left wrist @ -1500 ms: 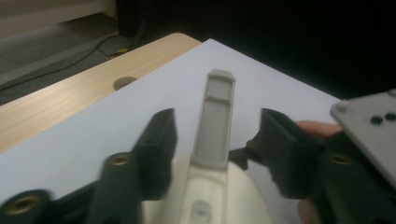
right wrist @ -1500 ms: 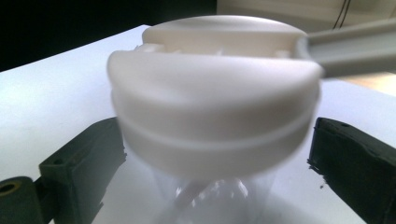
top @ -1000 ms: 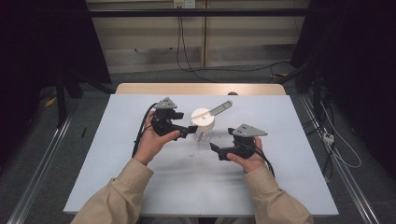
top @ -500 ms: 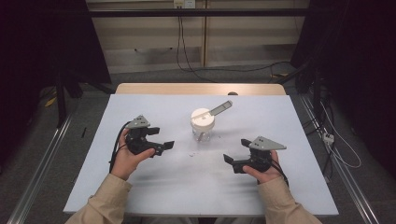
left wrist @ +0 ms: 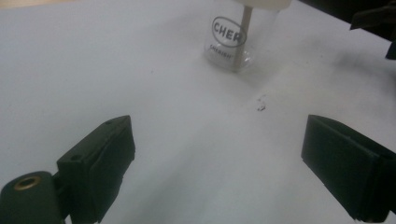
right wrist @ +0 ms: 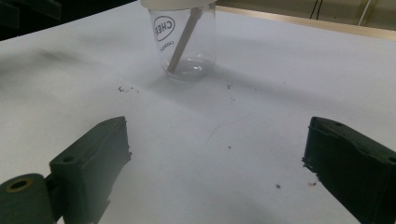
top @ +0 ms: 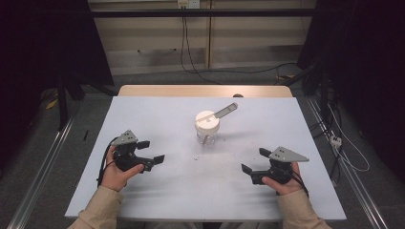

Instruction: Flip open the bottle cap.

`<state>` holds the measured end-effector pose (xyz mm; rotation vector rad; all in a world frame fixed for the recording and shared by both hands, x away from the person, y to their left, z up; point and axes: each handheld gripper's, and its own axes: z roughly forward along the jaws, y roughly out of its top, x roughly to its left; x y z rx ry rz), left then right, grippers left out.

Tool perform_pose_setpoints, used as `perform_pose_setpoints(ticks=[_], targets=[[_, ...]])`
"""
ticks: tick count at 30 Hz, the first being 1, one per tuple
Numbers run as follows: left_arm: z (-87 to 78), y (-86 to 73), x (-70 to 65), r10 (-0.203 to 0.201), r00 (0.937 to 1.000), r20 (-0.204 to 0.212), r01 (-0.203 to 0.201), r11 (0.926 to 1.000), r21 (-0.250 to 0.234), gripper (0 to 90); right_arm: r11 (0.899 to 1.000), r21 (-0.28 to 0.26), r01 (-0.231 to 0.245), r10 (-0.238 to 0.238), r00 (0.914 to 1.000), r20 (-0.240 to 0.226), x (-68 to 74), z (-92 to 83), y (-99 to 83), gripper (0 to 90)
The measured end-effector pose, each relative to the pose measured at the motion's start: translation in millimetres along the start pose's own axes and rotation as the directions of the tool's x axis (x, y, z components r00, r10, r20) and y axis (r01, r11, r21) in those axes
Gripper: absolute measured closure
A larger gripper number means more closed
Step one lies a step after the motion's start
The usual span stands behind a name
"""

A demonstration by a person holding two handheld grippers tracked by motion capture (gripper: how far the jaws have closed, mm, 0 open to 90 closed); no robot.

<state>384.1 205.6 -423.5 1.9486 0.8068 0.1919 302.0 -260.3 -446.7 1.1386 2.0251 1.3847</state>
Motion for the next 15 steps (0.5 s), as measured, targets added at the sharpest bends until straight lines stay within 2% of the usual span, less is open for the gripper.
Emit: perform_pose_setpoints(ticks=[9, 15], targets=[[-14.5, -16.5, 3.3, -0.004, 0.9998, -0.021, 0.004, 1.0000, 0.000, 8.4, 1.000, 0.009, 0.006, -0.007, 0.9996, 0.027, -8.0, -13.7, -9.4, 6.2], [-15.3, -17.0, 3.9, -0.004, 0.9994, -0.033, 0.003, 1.0000, -0.005, 6.9, 1.000, 0.014, 0.001, -0.001, 0.9995, 0.031, -10.1, -14.7, -10.7, 6.1]])
